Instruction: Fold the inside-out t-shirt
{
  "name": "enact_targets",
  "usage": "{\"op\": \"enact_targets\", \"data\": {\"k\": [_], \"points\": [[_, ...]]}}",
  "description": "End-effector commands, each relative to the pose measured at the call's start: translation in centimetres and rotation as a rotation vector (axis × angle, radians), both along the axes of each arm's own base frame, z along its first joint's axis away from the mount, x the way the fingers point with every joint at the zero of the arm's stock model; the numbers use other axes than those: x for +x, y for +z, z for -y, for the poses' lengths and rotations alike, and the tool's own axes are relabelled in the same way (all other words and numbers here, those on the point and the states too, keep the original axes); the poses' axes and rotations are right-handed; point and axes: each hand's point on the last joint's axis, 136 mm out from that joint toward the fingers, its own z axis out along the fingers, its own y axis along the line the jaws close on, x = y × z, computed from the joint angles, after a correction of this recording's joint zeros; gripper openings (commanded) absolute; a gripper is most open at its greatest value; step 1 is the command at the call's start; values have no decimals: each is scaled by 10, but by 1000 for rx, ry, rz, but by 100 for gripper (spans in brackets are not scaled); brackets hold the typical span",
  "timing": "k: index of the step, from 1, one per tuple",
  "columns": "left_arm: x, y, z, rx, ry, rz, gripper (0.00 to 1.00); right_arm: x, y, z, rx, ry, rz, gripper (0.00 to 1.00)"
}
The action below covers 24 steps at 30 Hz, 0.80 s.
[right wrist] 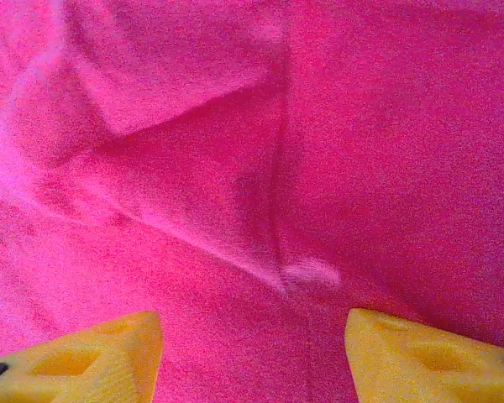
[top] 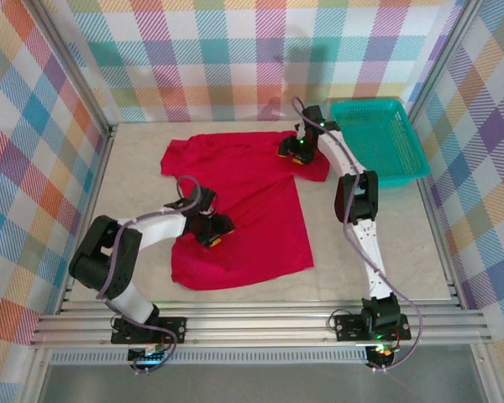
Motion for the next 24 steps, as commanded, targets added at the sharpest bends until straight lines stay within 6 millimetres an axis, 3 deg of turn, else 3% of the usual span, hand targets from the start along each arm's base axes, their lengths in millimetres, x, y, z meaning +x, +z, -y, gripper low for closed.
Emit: {"op": "enact_targets", "data": {"k": [1, 5, 10, 14, 16, 19, 22, 24], "points": [[7, -24, -32, 51, 22, -66, 56, -39, -35, 27, -102, -47, -174, 59], [29, -32, -59, 133, 27, -100, 57, -80, -43, 38, -144, -74, -223, 57], [91, -37, -84, 187, 56, -103, 56, -154, -23, 43, -149, -116, -202, 57], [145, -39, -85, 195, 16, -112, 54, -219, -5, 0, -90, -43, -193, 56], [163, -29, -79, 188, -29, -109, 53, -241, 8, -25, -76, 12, -181, 57], [170, 9, -87, 258, -87, -65, 52, -235, 36, -31, -72, 31, -125, 58], [163, 58, -108, 390, -107, 13, 53, -208, 69, -31, -121, 55, -13, 60], [156, 85, -114, 441, -110, 64, 54, -189, 77, -37, -123, 77, 29, 61]]}}
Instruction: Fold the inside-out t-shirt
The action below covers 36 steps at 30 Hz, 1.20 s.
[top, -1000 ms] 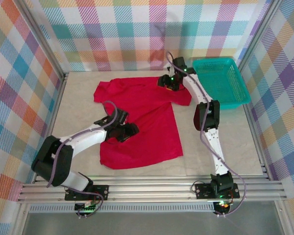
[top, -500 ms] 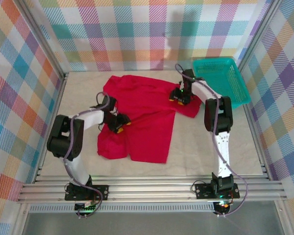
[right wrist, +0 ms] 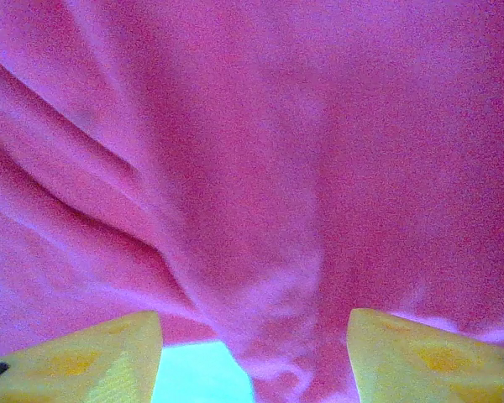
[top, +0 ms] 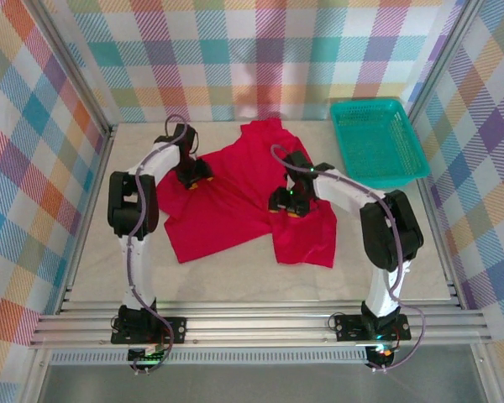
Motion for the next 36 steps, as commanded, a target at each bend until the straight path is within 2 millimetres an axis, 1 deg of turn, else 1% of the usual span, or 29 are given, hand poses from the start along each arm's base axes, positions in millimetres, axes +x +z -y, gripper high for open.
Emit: {"op": "enact_targets", "data": {"k": [1, 3, 4, 5, 7, 9, 12, 14, 15, 16, 17, 18, 20, 22, 24, 25, 26, 28, 29, 30, 32, 34, 36], "points": [[-27, 70, -22, 148, -61, 74, 54, 42, 30, -1, -6, 16, 126, 61], [-33, 78, -11, 128, -77, 104, 55, 66, 24, -10, -7, 35, 148, 61], [-36, 76, -1, 98, -84, 105, 55, 79, 19, -15, -14, 46, 155, 61], [-40, 72, 8, 63, -90, 98, 55, 90, 14, -18, -21, 53, 160, 61], [-48, 57, 37, -45, -104, 76, 54, 116, 5, -22, -31, 59, 160, 61], [-57, 39, 55, -104, -98, 57, 54, 136, -4, -18, -38, 44, 145, 61], [-67, 13, 66, -111, -75, 29, 54, 163, -14, -11, -21, 37, 136, 62], [-73, -1, 73, -156, -61, 2, 54, 176, -25, 0, -15, 18, 108, 62], [-78, -10, 72, -162, -53, -13, 54, 181, -32, 8, -19, 4, 92, 61], [-82, -20, 67, -145, -48, -34, 54, 186, -41, 18, -25, -16, 73, 61], [-85, -28, 60, -124, -45, -54, 54, 188, -46, 26, -35, -34, 58, 61], [-87, -37, 48, -100, -35, -84, 54, 187, -54, 35, -49, -48, 39, 60], [-84, -49, 20, -69, 3, -116, 53, 178, -66, 50, -90, -70, -4, 59], [-74, -58, -20, -23, 70, -130, 53, 156, -78, 61, -131, -89, -65, 58], [-63, -61, -52, 26, 121, -127, 52, 125, -84, 64, -117, -123, -116, 56], [-58, -61, -64, 47, 132, -125, 52, 110, -82, 64, -104, -140, -112, 56], [-52, -59, -69, 57, 133, -118, 52, 99, -78, 66, -102, -157, -95, 56], [-47, -49, -72, 76, 121, -109, 52, 86, -64, 71, -87, -190, -40, 56], [-46, -44, -71, 74, 117, -97, 52, 85, -57, 72, -84, -192, -21, 56], [-44, -35, -66, 66, 108, -76, 52, 89, -46, 72, -88, -179, 4, 57], [-44, -14, -49, 62, 63, -35, 52, 101, -25, 67, -78, -147, 41, 58], [-47, 9, -28, 50, 10, 2, 52, 114, -5, 57, -36, -121, 78, 59], [-51, 26, -11, 12, -19, 40, 53, 120, 5, 53, -24, -116, 74, 61]]}}
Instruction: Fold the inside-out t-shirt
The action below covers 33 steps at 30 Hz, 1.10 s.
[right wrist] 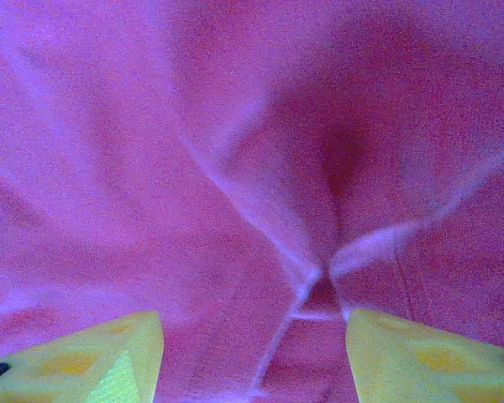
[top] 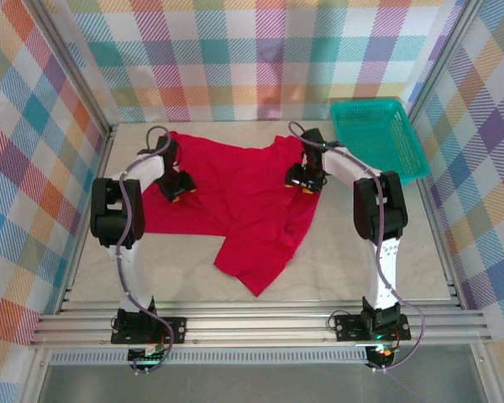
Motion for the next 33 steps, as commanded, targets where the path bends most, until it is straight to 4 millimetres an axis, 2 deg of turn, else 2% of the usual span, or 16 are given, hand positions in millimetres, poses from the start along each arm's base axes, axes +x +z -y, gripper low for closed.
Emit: {"op": "enact_targets", "data": {"k": [1, 4, 7, 10, 13, 17, 20, 22, 24, 27, 29, 30, 33], "points": [[-14, 48, 28, -43, -75, 70, 53, 20, 30, -5, 30, 7, 45, 61], [-23, 59, 29, -71, -66, 88, 53, 9, 27, -4, 34, -9, 1, 62], [-28, 64, 21, -67, -58, 94, 54, -9, 15, -4, 48, -23, -16, 64], [-32, 56, 6, -96, -4, 71, 54, -19, -5, -5, 57, -28, -53, 64], [-37, 46, -10, -139, 78, 71, 55, -20, -21, -4, 38, -25, -80, 64], [-41, 27, -18, -163, 118, 55, 55, -1, -36, 5, -25, -24, -71, 65], [-40, 10, -25, -144, 140, 26, 54, 28, -50, 15, -52, -39, -82, 65], [-35, 15, -31, -133, 150, 55, 54, 51, -58, 23, -76, -47, -88, 64], [-32, 34, -40, -83, 151, 115, 55, 68, -61, 28, -93, -46, -91, 64], [-41, 71, -60, 16, 165, 222, 57, 81, -36, 19, -57, -24, -72, 63], [-58, 86, -80, 75, 214, 261, 60, 79, -5, 5, 3, -2, -35, 63], [-67, 88, -90, 92, 248, 264, 60, 76, 9, -1, 29, 11, -15, 63], [-99, 79, -115, 78, 371, 231, 57, 60, 56, -14, 87, 40, 64, 64]]}}
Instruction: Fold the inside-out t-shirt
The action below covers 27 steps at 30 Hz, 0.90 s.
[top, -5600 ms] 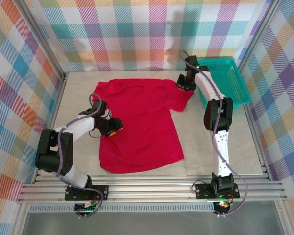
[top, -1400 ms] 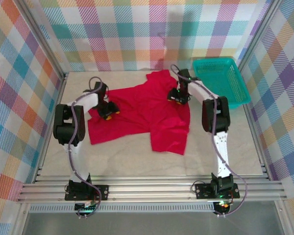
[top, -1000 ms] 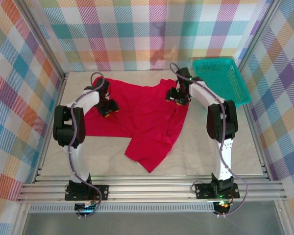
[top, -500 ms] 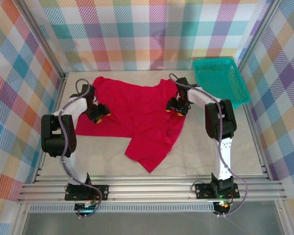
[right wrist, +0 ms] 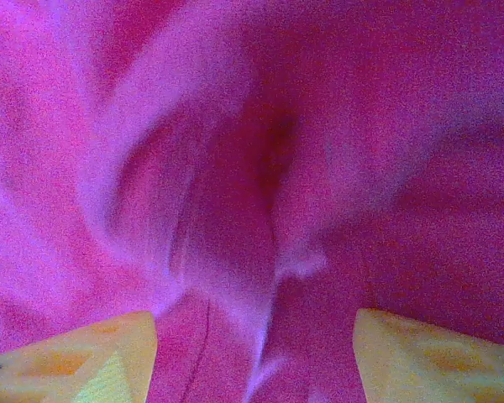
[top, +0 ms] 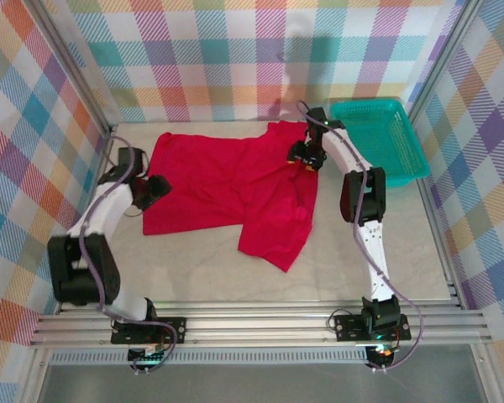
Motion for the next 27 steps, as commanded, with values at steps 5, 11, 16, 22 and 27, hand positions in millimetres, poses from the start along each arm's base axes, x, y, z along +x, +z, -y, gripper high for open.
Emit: {"op": "enact_targets", "data": {"k": [5, 11, 16, 22, 27], "points": [[-58, -48, -50, -142, 278, -99, 37, -64, 95, -35, 125, 96, 135, 64], [-61, -78, -48, -272, 315, -146, 37, -97, 91, -30, 131, 119, 114, 64], [-51, -91, -53, -285, 341, -150, 37, -110, 78, -29, 129, 124, 83, 64], [-45, -105, -59, -268, 352, -177, 35, -114, 83, -29, 132, 133, 89, 64], [-39, -113, -54, -317, 360, -160, 33, -114, 88, -29, 126, 140, 96, 64]]}}
